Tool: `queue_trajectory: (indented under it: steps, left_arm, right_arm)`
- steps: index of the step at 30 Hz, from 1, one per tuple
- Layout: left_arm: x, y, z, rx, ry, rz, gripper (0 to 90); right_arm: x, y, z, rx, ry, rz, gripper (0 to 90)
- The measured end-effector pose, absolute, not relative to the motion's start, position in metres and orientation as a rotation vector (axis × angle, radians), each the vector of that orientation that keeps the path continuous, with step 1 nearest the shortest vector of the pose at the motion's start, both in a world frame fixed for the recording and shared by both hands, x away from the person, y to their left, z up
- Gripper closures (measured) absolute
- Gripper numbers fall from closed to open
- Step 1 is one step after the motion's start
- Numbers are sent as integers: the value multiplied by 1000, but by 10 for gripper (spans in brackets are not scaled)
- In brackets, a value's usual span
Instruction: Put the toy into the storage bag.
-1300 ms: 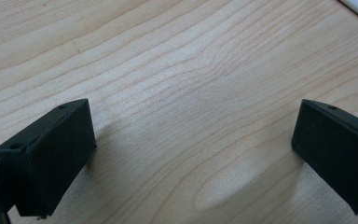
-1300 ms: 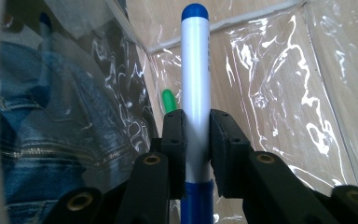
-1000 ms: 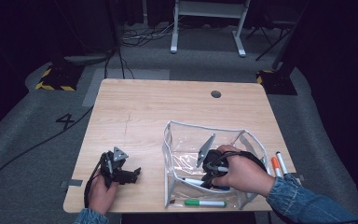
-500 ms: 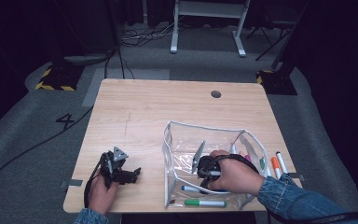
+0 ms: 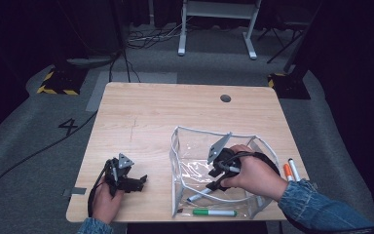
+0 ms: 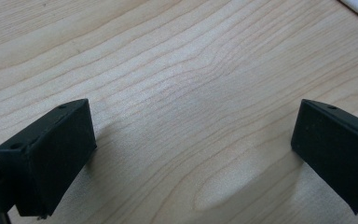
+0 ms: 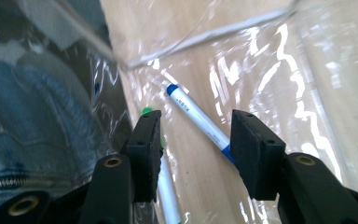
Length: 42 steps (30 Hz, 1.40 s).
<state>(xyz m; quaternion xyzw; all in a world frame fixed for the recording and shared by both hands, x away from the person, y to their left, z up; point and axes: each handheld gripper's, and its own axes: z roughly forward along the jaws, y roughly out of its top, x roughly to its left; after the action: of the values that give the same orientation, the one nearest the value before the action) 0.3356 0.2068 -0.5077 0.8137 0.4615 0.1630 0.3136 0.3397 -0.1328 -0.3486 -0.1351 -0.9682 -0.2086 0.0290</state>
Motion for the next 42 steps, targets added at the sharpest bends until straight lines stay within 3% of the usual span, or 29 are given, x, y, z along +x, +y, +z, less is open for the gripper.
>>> queue_trajectory:
  steps: [13,21,32,42]
  left_arm:
    - [336,207,-508,2145,1217,430,0]
    - [336,207,-508,2145,1217,429,0]
    - [336,207,-508,2145,1218,429,0]
    - [336,207,-508,2146,1218,429,0]
  right_arm:
    - [340,-185,-292,-686,-2985,-1022,534]
    - [340,-238,-277,-931,-2944,-1155,549]
    - [347,-308,-278,-1236,-2907,-1211,547]
    - [362,-365,-310,-1553,-2852,-1137,561]
